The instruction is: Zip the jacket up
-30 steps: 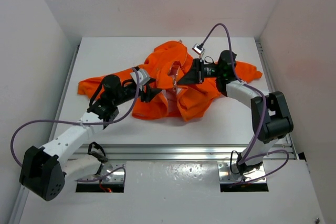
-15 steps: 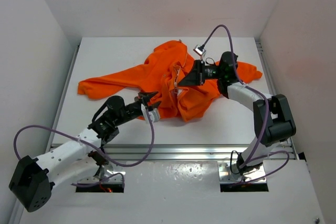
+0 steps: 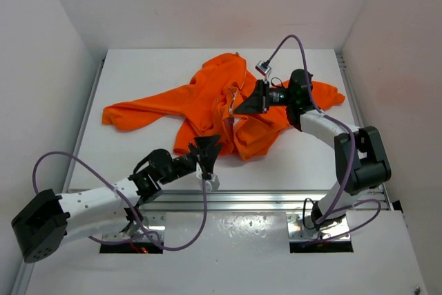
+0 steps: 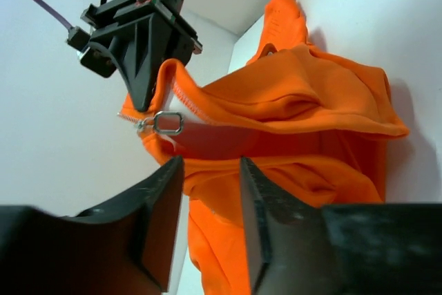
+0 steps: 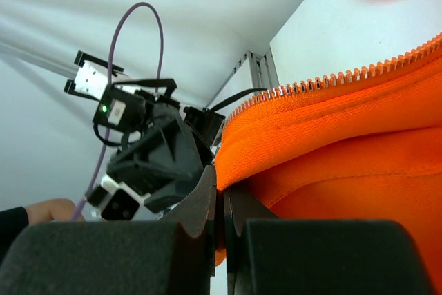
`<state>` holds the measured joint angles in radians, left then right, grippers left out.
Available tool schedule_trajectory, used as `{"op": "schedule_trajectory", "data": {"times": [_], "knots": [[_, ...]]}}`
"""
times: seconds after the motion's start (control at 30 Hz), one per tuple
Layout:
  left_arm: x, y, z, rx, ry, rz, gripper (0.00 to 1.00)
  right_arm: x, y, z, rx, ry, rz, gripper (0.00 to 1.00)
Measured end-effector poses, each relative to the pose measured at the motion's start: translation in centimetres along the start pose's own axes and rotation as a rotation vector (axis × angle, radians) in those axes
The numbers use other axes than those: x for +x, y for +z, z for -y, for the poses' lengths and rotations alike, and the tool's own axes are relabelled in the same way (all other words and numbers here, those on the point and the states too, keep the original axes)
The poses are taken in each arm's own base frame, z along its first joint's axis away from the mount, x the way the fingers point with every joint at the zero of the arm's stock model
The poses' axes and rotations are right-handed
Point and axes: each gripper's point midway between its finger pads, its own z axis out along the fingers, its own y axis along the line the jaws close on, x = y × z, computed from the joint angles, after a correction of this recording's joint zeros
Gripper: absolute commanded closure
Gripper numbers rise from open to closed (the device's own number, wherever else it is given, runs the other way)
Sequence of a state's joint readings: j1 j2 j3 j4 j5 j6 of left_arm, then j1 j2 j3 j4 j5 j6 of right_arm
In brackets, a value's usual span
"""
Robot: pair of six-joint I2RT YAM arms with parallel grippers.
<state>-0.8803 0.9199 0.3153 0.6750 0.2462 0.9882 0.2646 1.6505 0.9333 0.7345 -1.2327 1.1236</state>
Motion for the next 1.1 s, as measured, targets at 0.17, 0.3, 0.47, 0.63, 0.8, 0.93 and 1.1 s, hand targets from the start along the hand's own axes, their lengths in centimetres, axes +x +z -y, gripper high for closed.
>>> {"op": "schedule_trajectory", "data": {"times": [0.17,0.3,0.47,0.63,0.8,0.93,1.1], "knots": [[0.4,1.5,0.5,-0.053,0.06,-0.047,0.64,0.0,0.0,0.0,0.003,0.019,0.003,1.0],[1.5,2.0,-0.2,-0.123,0.103,-0.107,0.64,0.0,0.1,-0.1,0.004,0.033,0.005,1.0],[1.9,1.9,-1.9,-0.211,0.142,-0.144,0.64,0.1,0.3,-0.1,0.005,0.053,0.002,1.0],[2.2,1.9,-2.8,-0.255,0.169,-0.172,0.64,0.2,0.3,-0.1,0.006,0.068,0.002,1.0],[2.6,2.2,-2.8,-0.26,0.182,-0.185,0.64,0.2,0.3,-0.1,0.007,0.071,0.002,1.0],[2.6,2.5,-3.0,-0.267,0.195,-0.186,0.61,0.2,0.2,-0.1,0.007,0.073,0.002,1.0],[2.8,3.0,-2.8,-0.266,0.215,-0.192,0.58,0.2,0.2,-0.2,0.006,0.076,0.002,1.0]]}}
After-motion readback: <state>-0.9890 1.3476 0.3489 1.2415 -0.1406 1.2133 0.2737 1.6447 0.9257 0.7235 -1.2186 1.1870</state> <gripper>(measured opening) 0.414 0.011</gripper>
